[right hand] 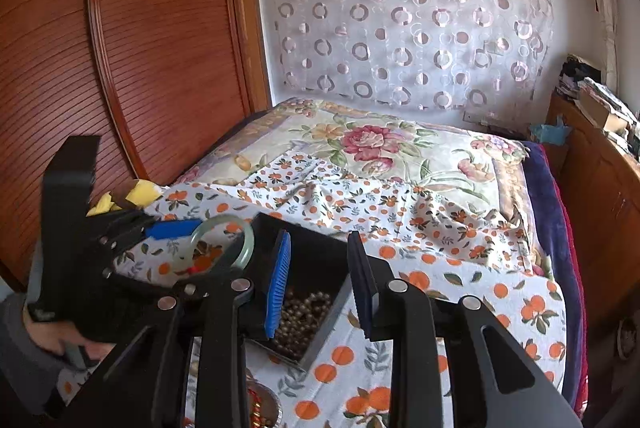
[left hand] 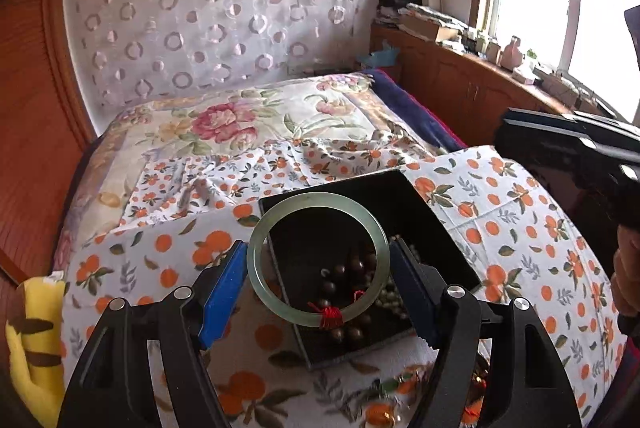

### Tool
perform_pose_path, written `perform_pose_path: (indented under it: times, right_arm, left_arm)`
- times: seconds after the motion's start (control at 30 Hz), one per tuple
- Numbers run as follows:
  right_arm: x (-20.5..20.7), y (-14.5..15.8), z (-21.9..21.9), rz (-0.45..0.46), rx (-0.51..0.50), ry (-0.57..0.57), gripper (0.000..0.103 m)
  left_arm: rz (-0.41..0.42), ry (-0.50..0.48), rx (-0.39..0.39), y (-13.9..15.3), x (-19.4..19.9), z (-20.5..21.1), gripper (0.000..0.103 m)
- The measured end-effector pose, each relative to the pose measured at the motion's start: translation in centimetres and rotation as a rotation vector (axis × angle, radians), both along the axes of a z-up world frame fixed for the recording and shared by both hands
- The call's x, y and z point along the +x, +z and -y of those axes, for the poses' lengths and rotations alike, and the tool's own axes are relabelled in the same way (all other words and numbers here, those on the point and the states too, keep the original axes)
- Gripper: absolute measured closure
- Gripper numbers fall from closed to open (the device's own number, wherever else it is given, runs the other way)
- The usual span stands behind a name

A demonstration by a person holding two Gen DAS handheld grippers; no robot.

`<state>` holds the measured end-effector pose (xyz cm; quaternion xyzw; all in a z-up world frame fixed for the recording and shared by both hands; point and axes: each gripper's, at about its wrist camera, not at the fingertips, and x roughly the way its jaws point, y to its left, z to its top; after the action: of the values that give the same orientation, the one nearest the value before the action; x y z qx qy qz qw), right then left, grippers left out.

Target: Organize jewelry

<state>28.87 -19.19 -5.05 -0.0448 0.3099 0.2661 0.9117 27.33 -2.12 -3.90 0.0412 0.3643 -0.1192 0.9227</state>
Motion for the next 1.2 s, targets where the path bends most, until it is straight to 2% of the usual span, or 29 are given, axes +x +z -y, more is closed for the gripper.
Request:
perform_pose_path:
  times: [0.2,0.57,0.6,0.67,0.73,0.97,1.2]
  right_arm:
    - [-0.1,-2.0,2.0,-0.024,0.011,-0.018,0.071]
    - [-0.7,-5.2,3.7,-0.072,0.011,-0.028,0.071]
    - [-0.8,-5.4,3.7,-0.076,0.011,-0.028,0.071]
    - [-1.2,-6.0,3.7,-0.080,0.009,-0.028,0.071]
    - [-1.6,-6.1,3.8,-0.074,0.007,-0.033,0.071]
    - [-4.4,-7.0,3.2,-0.086,0.013,0.000,0.071]
    - [-7.7,-8.5,2.4,-0.121,0.006,0.033,0.071]
  left_arm:
    - [-0.019,-0.021,0.036,-0.9,1.7,1.4,0.034]
    - [-0.035,-0.021,0.042,-1.3,2.7,2.2,0.033]
    - [-0.031,-0.024,0.039,-1.3,2.5,2.2,0.033]
    - [-0.020,-0.023,0.040,-1.3,2.2,2.2,0.023]
    - [-0.017,-0.025,0.038,-1.2,1.9,2.2,0.023]
    - [0.004,-0.034,0.015,-0.4,-1.5,1.4,0.023]
    - [0.014,-0.043,0.003,-0.8,-7.0,0.4,0.023]
